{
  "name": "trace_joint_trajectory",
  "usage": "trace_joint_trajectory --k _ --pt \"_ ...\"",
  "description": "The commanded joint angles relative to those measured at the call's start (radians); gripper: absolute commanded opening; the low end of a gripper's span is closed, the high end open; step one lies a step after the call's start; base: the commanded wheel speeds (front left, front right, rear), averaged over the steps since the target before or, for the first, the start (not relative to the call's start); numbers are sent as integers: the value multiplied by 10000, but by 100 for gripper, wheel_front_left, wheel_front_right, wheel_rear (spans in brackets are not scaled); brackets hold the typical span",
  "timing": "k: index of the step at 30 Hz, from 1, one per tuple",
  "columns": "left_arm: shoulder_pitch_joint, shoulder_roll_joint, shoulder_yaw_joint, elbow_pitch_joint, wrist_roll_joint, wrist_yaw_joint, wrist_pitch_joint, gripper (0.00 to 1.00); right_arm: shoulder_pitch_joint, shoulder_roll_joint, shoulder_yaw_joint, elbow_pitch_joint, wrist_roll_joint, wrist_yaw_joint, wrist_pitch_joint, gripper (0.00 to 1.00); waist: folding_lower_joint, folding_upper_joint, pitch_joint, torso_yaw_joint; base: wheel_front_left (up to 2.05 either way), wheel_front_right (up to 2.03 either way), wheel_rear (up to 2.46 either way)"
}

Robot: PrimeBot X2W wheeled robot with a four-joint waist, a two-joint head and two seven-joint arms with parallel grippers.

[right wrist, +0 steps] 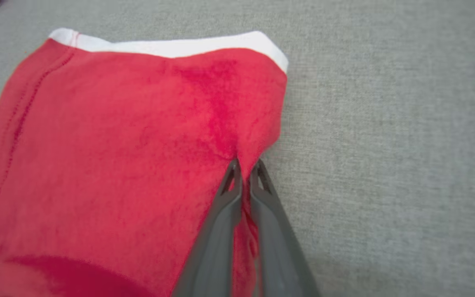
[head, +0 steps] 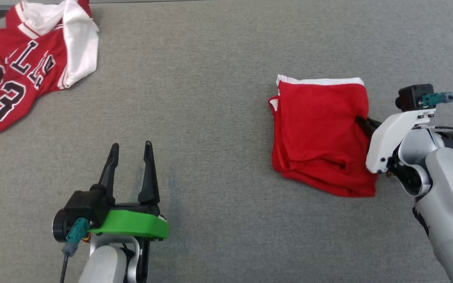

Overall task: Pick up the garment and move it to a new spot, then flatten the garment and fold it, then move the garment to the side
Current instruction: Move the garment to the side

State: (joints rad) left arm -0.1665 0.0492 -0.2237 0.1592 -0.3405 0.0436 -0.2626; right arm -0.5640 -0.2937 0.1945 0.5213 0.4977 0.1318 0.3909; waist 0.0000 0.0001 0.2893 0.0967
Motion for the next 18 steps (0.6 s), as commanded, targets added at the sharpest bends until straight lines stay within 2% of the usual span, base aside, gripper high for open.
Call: trace_joint_trajectory --k 1,12,18 --pt "-196 24 100 -75 163 -38 -34 100 -194 -134 -50 -25 -91 -21 -205 0 0 -1 244 -770 0 0 0" --pt "-588 66 159 -13 911 -451 -31 100 -517 -374 -731 119 -375 -20 -1290 0 0 -1 819 -3312 0 0 0" --pt "-782 143 99 156 1202 -627 -22 100 -664 -146 -819 379 -404 -20 -1807 0 0 -1 998 -4038 0 0 0"
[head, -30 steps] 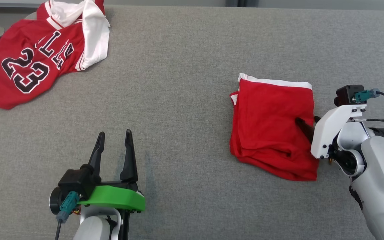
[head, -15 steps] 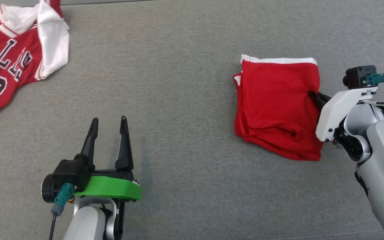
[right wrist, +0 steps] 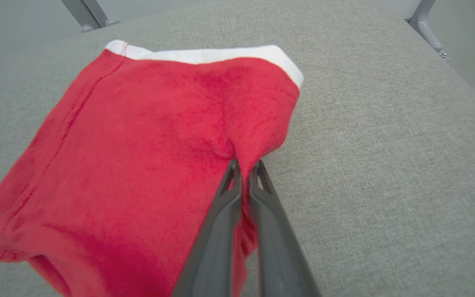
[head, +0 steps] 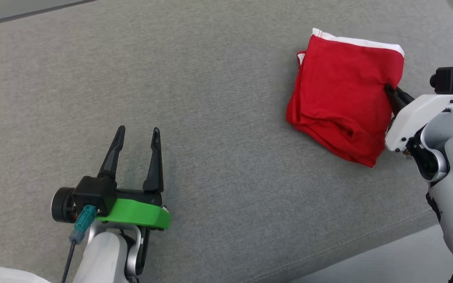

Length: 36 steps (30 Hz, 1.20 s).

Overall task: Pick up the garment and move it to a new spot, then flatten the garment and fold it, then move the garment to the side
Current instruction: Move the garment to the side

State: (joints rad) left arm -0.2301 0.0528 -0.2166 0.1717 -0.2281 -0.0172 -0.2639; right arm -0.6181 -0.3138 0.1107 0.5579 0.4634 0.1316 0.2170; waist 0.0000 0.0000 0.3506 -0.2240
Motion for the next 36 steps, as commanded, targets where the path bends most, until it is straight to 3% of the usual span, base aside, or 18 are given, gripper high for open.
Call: trace_joint_trajectory --k 1,5,12,29,35,36 --pt "-156 111 31 51 99 -22 -8 100 -161 71 59 60 -84 -18 -149 0 0 0 396 -878 0 0 0" --pt "-174 118 6 116 179 -101 -8 100 -450 130 296 274 -196 -16 -452 0 0 0 419 -870 0 0 0" --pt "-170 111 72 83 215 -50 -8 100 -1293 -195 692 919 -735 -16 -856 0 0 0 527 -262 0 0 0" --pt "-262 118 -180 -354 375 -27 -8 100 -4003 -2981 219 3330 -1530 -18 -973 0 0 0 1482 1524 0 0 0" --pt "-320 106 -311 -380 437 -32 -8 100 -4660 -3356 75 4036 -2106 -18 -1384 0 0 0 1702 1749 0 0 0" --pt "-347 102 -330 -382 440 -24 -8 100 -4766 -3421 -6 4174 -2218 -20 -1515 28 0 0 1729 1769 0 0 0"
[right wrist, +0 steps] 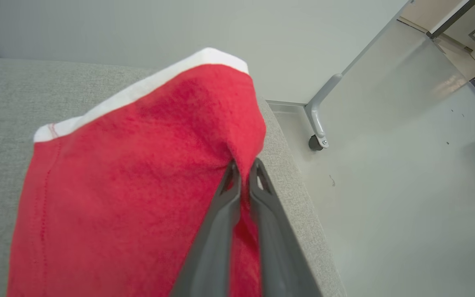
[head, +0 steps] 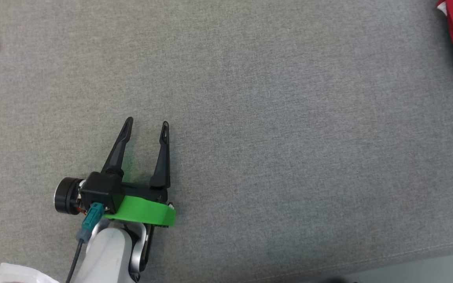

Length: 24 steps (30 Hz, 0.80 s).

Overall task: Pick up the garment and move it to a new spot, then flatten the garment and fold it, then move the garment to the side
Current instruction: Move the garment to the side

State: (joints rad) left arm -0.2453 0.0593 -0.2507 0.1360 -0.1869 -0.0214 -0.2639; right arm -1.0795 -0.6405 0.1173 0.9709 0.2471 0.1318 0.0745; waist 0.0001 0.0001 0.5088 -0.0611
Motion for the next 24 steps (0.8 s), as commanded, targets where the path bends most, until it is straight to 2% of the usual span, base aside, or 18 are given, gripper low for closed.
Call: trace_joint_trajectory --k 1,9,20,24 --pt "-215 33 -17 -16 25 32 -8 100 -219 -58 -133 179 -260 -20 -275 100 -1 -1 157 155 0 0 0" --pt "-251 8 -93 138 -108 64 -8 100 -487 579 -565 817 -1178 -20 -1476 100 -1 -1 -160 148 0 0 0" --pt "-155 -29 515 367 -462 159 -8 100 312 1890 -154 564 -734 -20 -2553 100 -1 -1 -1737 -95 0 0 0" --pt "165 -39 914 566 -696 219 -8 100 1064 2601 72 322 -501 -20 -2898 100 -1 -1 -2581 -152 0 0 0"
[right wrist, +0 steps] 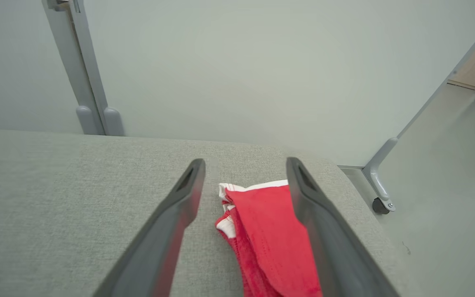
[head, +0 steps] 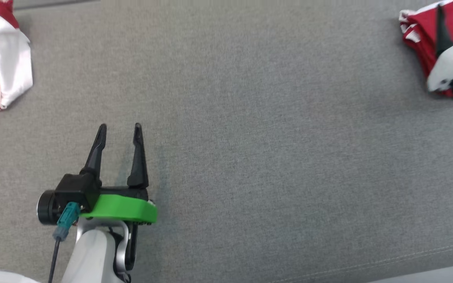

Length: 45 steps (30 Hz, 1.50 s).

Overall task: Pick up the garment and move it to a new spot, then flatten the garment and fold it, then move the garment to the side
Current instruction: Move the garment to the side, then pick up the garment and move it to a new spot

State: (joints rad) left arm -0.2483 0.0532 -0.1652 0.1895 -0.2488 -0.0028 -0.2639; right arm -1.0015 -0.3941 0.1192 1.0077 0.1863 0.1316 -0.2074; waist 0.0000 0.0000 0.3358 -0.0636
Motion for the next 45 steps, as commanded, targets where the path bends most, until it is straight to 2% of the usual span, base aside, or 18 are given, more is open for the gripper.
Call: trace_joint_trajectory --k 1,7,12,20,24,28,32,45 --pt "276 17 141 79 -118 35 -8 100 464 301 114 -156 146 -18 -145 100 0 0 -1040 -137 0 0 0" --pt "923 -7 526 438 -394 119 -8 100 2012 1107 299 -1297 388 -18 -478 100 0 0 -2021 -26 0 0 0" --pt "1483 -16 757 554 -615 258 -8 100 3631 1693 164 -2746 274 -17 -570 100 0 0 -2509 184 0 0 0" --pt "2211 -17 586 367 -929 565 -8 100 6465 2811 -730 -5616 -509 -18 -577 100 0 0 -2979 499 0 0 0" --pt "2509 -16 480 181 -1009 722 -8 100 7731 3275 -1106 -6671 -847 -17 -579 100 0 0 -3145 607 0 0 0" --pt "2818 -17 403 -29 -1057 849 -8 100 8578 3404 -1193 -7420 -1081 -17 -577 100 0 0 -3246 594 0 0 0" --pt "2969 -17 322 -93 -1088 891 -8 100 9022 3429 -888 -7840 -614 -17 -428 100 0 0 -3316 565 0 0 0" --pt "2890 -18 132 -22 -1065 918 -8 100 9349 3427 -664 -8008 -341 -17 -168 100 0 0 -3305 705 0 0 0"
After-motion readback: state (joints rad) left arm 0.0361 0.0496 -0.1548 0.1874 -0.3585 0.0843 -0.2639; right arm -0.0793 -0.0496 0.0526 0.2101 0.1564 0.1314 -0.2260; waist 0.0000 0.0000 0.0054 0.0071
